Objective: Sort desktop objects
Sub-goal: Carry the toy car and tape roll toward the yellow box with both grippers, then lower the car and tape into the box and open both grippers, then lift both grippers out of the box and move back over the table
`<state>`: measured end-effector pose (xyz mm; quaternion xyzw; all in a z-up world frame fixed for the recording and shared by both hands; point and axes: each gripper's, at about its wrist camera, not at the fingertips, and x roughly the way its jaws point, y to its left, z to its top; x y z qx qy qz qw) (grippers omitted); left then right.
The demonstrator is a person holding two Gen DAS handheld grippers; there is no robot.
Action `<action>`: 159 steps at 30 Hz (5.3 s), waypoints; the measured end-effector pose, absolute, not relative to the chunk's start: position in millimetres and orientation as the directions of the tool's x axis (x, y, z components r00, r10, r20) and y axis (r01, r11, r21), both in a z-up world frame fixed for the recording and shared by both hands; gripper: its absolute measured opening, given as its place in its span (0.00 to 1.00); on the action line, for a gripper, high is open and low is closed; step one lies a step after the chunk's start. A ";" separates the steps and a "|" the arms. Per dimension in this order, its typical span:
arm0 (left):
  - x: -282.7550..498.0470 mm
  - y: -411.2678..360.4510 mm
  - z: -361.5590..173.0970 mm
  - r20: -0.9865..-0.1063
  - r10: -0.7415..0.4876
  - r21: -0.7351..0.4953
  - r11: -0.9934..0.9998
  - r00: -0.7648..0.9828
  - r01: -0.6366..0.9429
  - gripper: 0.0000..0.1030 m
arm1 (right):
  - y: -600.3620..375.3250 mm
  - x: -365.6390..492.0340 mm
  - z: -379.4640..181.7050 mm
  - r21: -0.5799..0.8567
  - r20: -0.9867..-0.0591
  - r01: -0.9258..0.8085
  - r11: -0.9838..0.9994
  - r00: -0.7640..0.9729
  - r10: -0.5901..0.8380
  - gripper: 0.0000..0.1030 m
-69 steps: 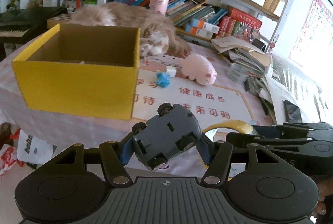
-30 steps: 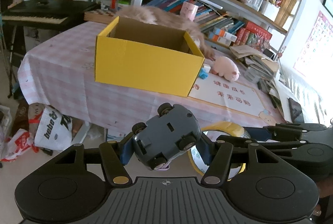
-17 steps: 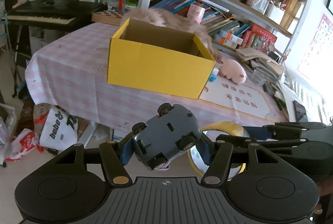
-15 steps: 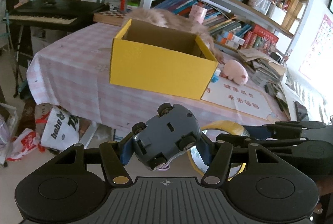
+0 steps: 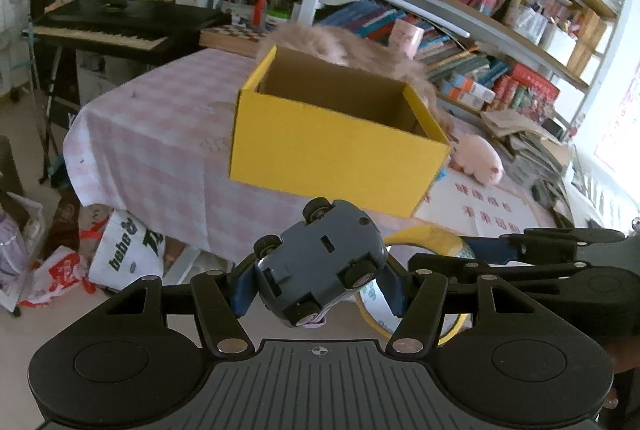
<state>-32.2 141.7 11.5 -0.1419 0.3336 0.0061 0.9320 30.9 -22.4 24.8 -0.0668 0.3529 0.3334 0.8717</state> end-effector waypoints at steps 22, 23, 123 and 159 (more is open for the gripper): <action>133.8 134.2 52.6 -0.536 0.007 -0.104 0.992 0.844 -0.075 0.60 | -24.7 201.7 87.6 0.019 -0.493 -0.654 0.756 0.652 0.576 0.37; 144.8 130.4 48.0 -0.551 0.005 -0.080 0.995 0.835 -0.059 0.60 | -24.2 212.5 84.3 0.017 -0.502 -0.654 0.756 0.649 0.572 0.37; -40.4 125.4 19.9 -0.599 0.065 -0.035 0.994 0.798 -0.107 0.90 | -57.8 9.8 16.3 0.036 -0.599 -0.431 0.901 0.713 0.365 0.59; 0.8 60.0 -3.7 -0.667 -0.101 -0.073 0.995 0.738 0.070 0.90 | -113.5 16.3 -7.3 0.013 -0.663 -0.280 0.960 0.716 0.218 0.65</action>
